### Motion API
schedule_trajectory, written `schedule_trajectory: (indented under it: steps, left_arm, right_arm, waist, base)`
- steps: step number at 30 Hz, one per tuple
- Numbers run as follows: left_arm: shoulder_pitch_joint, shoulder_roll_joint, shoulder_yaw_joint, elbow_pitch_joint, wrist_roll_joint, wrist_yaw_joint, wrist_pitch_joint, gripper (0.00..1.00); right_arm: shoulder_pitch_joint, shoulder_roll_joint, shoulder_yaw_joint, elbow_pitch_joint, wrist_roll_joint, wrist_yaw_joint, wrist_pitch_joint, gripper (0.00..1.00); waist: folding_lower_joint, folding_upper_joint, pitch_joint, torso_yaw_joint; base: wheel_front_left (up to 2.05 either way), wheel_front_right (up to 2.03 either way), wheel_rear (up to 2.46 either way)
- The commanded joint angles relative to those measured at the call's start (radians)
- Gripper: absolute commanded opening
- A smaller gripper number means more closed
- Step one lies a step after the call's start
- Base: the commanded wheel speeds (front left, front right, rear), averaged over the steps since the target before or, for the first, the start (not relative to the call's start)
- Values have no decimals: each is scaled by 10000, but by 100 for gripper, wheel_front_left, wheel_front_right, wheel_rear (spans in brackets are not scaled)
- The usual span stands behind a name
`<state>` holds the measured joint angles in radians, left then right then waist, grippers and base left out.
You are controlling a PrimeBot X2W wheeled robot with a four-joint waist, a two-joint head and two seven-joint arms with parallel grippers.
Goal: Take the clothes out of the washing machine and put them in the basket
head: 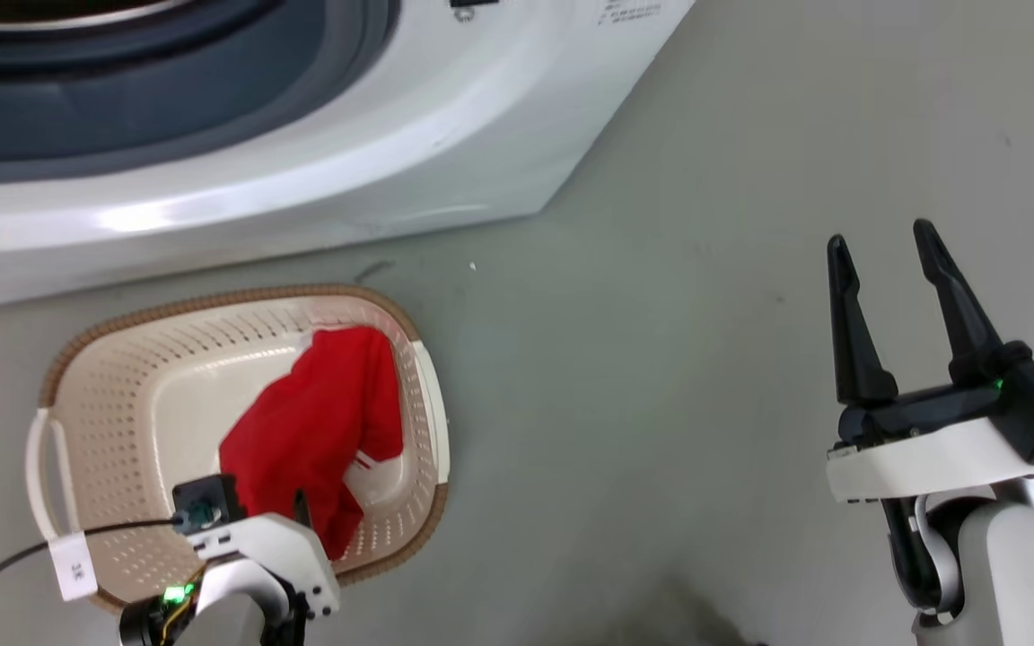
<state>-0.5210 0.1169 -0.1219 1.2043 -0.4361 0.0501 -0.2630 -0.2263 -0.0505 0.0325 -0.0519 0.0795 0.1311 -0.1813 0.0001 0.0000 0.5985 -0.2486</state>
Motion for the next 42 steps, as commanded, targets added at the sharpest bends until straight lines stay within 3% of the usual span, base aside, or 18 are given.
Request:
schedule_trajectory:
  steps: [1, 11, 23, 35, 42]
  left_arm:
    - [296, -39, 49, -25, -4, -57, -26, 100]
    - [1393, -141, 285, -1173, 351, -68, -24, 100]
    - [2975, -296, 868, -4561, 1512, 30, -26, 100]
    - [3060, -315, 1485, -7885, 2445, -57, -26, 100]
    - [1437, 290, 1439, -7281, 2603, -440, 33, 100]
  right_arm:
    - [215, 3, -54, 71, -53, -7, 2, 100]
    - [1104, 3, -230, 122, -174, -7, 341, 100]
    - [2093, 3, -374, -55, -202, -7, 725, 100]
    - [2175, 2, -369, -455, -205, -7, 883, 100]
    - [1876, 3, -238, -410, -21, -7, 764, 100]
  waist:
    - [-1, 0, -816, 170]
    - [-1, 0, -2820, 718]
    - [-1, 0, -4249, 1552]
    - [-1, 0, -4183, 1595]
    - [-1, 0, -3638, 761]
  base:
    - [0, 0, 0]
    - [0, 0, 0]
    - [0, 0, 0]
    - [0, 0, 0]
    - [0, 0, 0]
